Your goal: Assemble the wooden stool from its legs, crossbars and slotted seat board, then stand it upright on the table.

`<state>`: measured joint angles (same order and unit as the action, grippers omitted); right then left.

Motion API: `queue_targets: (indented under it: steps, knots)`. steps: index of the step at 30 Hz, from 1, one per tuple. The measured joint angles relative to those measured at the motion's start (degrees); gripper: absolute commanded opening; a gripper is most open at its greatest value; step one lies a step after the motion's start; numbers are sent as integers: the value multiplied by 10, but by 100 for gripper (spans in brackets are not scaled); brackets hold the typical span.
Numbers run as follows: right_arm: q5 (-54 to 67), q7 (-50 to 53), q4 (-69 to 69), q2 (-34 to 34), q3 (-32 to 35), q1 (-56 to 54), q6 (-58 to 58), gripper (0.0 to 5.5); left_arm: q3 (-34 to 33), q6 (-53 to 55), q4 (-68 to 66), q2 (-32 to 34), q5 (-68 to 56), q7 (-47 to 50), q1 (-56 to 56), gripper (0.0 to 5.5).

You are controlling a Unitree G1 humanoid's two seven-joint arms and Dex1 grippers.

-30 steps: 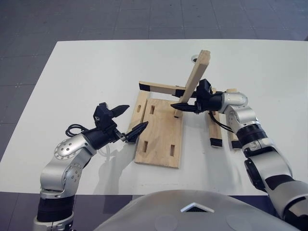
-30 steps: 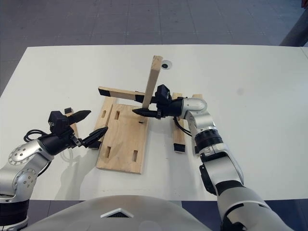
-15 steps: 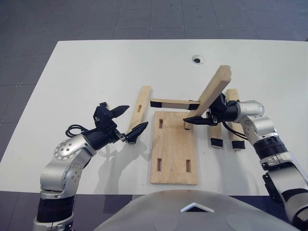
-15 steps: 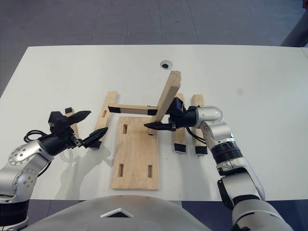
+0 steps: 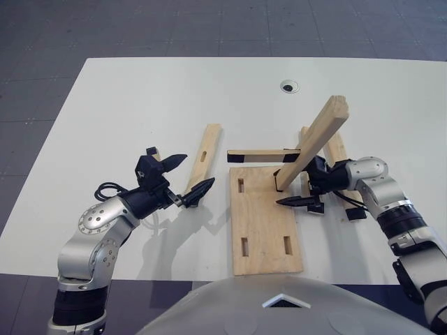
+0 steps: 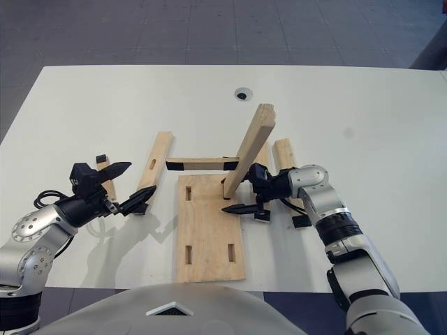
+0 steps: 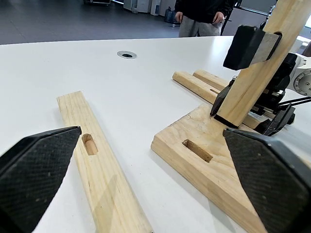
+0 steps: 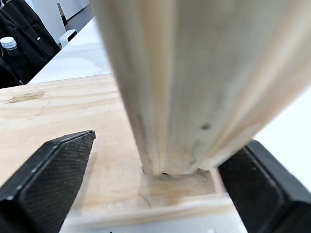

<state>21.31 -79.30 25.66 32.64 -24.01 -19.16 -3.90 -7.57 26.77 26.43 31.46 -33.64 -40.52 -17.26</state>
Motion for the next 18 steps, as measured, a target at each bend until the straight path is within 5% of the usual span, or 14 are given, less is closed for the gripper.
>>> queue_targets:
  steps: [4,18]
  knots:
    - [-13,18,-27,33,30,7,29,545,1,0,7,-1,0,6,0,550]
    - [11,50,-224,83,151,110,109,548,12,-4,8,-19,2,22,-2,550]
